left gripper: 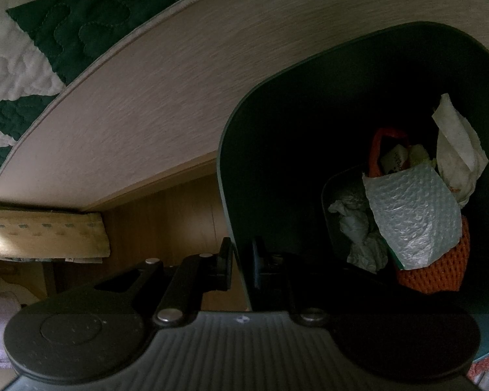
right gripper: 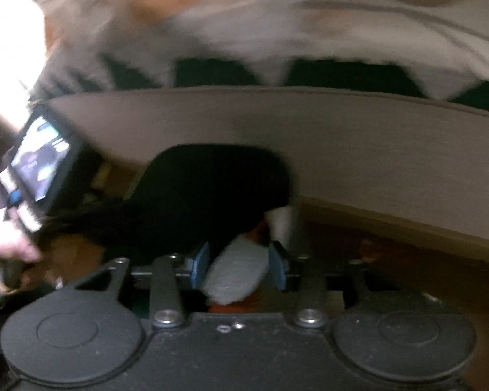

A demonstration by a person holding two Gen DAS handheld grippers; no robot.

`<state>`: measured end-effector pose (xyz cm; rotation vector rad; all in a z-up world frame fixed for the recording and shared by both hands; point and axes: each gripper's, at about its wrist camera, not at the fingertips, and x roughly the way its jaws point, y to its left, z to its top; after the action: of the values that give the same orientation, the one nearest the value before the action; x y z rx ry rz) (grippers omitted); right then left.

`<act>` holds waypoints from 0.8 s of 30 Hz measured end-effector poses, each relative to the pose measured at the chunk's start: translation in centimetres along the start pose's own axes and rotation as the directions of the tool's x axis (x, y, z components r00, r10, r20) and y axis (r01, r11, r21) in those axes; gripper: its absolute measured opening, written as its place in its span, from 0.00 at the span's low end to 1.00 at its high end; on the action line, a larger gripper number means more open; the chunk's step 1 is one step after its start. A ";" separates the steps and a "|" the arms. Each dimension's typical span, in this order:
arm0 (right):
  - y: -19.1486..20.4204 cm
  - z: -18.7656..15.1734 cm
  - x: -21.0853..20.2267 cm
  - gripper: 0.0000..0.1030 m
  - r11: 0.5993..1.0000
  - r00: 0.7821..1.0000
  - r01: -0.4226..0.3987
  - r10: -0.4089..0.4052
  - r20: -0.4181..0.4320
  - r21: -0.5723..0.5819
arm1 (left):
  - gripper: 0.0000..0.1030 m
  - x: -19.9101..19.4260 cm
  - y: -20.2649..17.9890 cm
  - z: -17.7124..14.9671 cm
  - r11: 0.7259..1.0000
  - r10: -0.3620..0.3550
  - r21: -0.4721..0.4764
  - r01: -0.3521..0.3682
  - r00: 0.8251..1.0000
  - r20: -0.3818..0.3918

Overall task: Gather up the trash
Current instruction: 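Reach the right gripper to the red-brown wrapper and grasp it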

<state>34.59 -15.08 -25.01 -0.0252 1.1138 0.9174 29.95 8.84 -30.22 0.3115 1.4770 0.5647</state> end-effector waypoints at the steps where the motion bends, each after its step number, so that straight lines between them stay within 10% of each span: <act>1: -1.1 0.0 -0.1 0.47 0.999 1.000 0.019 -0.019 0.004 0.029 | 0.11 0.0 0.0 0.0 1.000 0.000 0.000 0.000 1.000 0.000; 9: -10.0 -1.7 3.2 0.60 0.977 0.992 0.123 -0.115 -0.055 0.174 | 0.11 0.0 -0.1 0.0 1.000 0.005 0.007 -0.005 1.000 0.003; 24: -13.8 -4.8 17.0 0.68 0.981 0.975 0.195 -0.196 -0.107 -0.017 | 0.11 0.2 0.3 0.1 1.000 -0.008 0.001 0.008 1.000 -0.005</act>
<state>41.99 -15.64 -46.20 -0.1894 1.1859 0.7499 30.02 9.24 -30.17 0.3052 1.4829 0.5588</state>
